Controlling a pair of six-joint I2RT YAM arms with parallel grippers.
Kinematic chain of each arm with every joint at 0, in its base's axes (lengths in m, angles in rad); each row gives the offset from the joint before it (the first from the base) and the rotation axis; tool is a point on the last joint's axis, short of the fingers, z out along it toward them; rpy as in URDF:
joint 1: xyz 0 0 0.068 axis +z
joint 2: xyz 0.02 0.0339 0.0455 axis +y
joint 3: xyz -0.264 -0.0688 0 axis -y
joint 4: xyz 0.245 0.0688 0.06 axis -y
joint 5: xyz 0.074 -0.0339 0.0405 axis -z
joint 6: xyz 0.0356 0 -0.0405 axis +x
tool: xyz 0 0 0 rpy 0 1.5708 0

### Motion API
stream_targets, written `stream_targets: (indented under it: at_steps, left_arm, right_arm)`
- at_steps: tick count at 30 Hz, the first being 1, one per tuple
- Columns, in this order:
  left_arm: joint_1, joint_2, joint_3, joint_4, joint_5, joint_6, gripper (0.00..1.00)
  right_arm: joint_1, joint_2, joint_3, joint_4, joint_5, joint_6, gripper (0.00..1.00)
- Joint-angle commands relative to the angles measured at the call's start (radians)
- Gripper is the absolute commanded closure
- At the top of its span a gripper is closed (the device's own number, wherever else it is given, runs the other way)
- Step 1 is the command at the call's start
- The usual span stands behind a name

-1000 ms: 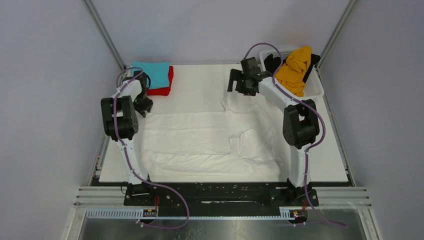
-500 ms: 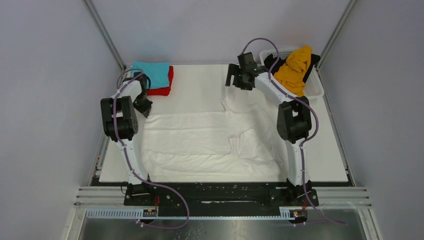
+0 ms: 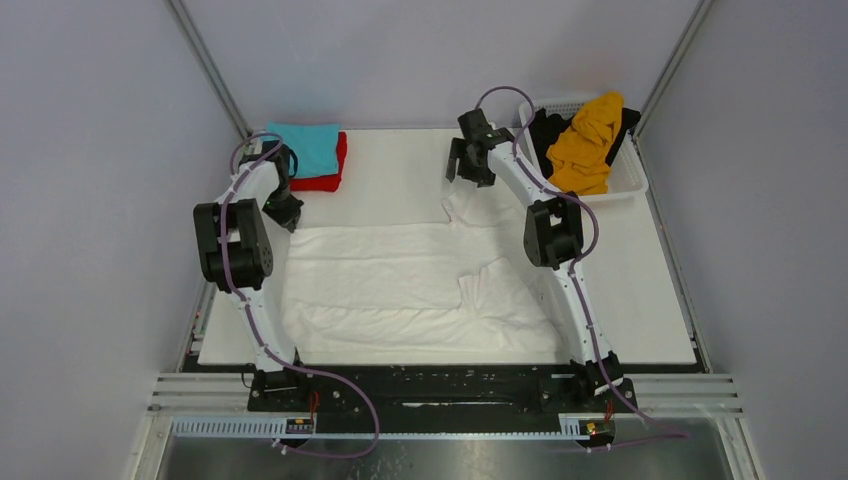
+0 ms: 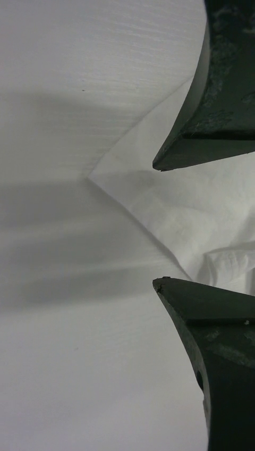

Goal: Fold and stack the t-shirts
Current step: Grab the side of the flattened tshirt furthest away from the robot with both arms

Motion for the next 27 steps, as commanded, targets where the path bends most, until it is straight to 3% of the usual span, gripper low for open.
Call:
stream_targets:
  at_steps: [1, 12, 18, 27]
  left_arm:
    - [0.002, -0.063, -0.018, 0.057, 0.048, 0.034, 1.00]
    - [0.003, -0.034, 0.022, 0.058, 0.063, 0.062, 1.00]
    - [0.003, -0.042, 0.045, 0.058, 0.066, 0.071, 1.00]
    - [0.005, -0.053, 0.040, 0.057, 0.057, 0.088, 1.00]
  right_arm:
    - [0.018, -0.010, -0.024, -0.050, 0.005, 0.027, 0.20]
    - [0.023, -0.001, -0.036, -0.187, 0.107, 0.065, 0.36]
    - [0.022, 0.009, -0.015, -0.288, 0.154, 0.060, 0.38]
    - [0.022, 0.046, 0.052, -0.302, 0.136, 0.063, 0.70]
